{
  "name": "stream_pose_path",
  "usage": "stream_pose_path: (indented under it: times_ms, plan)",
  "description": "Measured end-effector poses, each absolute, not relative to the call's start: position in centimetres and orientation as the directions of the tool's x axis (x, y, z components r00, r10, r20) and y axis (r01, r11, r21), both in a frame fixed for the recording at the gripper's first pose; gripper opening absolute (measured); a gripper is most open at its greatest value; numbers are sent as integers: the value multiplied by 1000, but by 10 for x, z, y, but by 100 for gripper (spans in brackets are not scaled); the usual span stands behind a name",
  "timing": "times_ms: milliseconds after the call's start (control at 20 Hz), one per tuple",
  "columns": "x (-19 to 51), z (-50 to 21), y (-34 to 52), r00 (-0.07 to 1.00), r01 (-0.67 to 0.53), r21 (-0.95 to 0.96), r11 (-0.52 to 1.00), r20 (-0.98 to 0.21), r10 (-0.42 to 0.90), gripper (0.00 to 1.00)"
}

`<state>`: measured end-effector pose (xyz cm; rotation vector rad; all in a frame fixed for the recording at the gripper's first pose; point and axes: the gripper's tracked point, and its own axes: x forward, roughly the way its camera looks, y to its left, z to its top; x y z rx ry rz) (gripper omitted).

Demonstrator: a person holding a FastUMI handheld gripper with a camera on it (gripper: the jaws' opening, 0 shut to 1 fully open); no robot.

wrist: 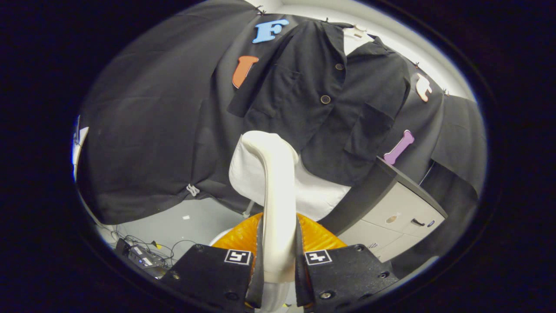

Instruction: Iron the clothes twice with a garment steamer, once on the left side and once on the right side.

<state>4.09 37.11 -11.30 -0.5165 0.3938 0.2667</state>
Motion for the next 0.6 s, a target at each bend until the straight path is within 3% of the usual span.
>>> stream_pose_path:
  times_ms: [600]
  plan:
    - [-2, -84, 206, 868, -277, -334, 901, -489, 86, 32]
